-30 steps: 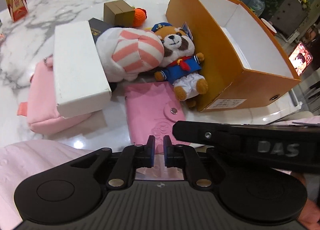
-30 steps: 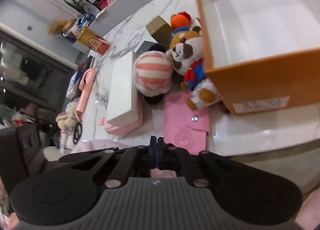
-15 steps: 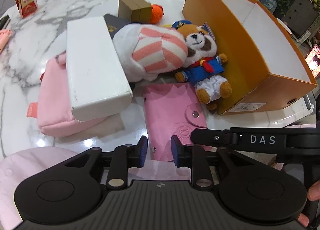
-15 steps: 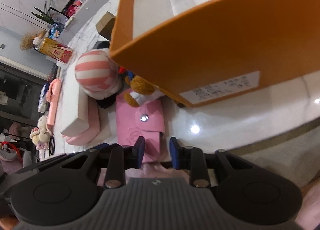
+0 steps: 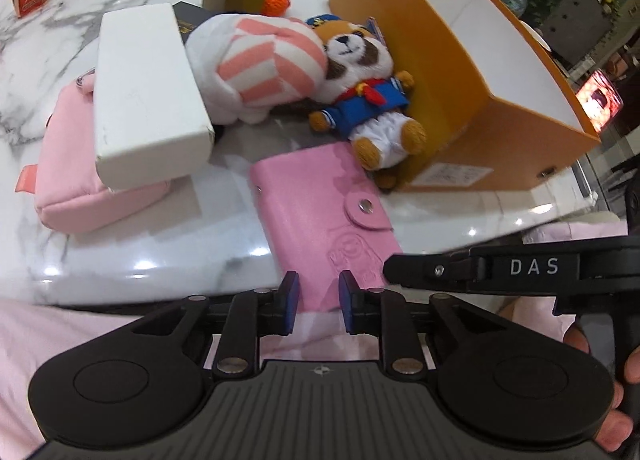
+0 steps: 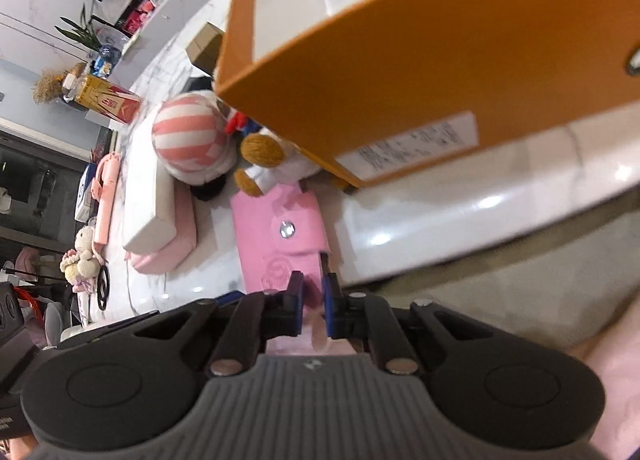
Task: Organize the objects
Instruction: 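Close the right tool on the pink wallet and lift it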
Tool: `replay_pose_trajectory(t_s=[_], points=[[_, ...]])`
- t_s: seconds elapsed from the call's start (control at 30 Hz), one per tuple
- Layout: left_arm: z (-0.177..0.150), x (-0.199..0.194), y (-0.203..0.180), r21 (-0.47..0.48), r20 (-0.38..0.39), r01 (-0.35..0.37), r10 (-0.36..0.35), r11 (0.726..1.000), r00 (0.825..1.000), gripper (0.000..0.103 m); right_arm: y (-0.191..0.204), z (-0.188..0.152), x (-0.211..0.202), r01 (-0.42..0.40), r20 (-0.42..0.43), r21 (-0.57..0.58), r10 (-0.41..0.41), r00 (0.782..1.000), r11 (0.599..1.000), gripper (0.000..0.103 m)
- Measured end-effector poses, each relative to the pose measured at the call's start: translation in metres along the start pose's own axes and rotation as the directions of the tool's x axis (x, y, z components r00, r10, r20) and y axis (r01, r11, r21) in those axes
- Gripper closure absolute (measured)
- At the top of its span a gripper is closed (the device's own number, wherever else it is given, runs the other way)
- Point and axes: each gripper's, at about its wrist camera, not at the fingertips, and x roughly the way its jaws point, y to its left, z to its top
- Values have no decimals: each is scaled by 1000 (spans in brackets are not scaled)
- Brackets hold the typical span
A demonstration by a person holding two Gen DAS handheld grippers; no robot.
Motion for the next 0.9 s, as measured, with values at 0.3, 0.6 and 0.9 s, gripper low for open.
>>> replay_pose_trajectory(t_s=[0.3,0.6,0.9], points=[[1,-14,11,-46,83,-52,55,998,995,75,-21,5,2,-14,-13,68,15,1000,998,44],[5,1,5,-39,45,-47,48,998,998,74,-35,9,30,-146,-69,230,165,984,962,67],[0,-6,-8,-16,37,26,-25,1000,999,78,0,-2,-12,-58,-19,-67,57,998,996,88]])
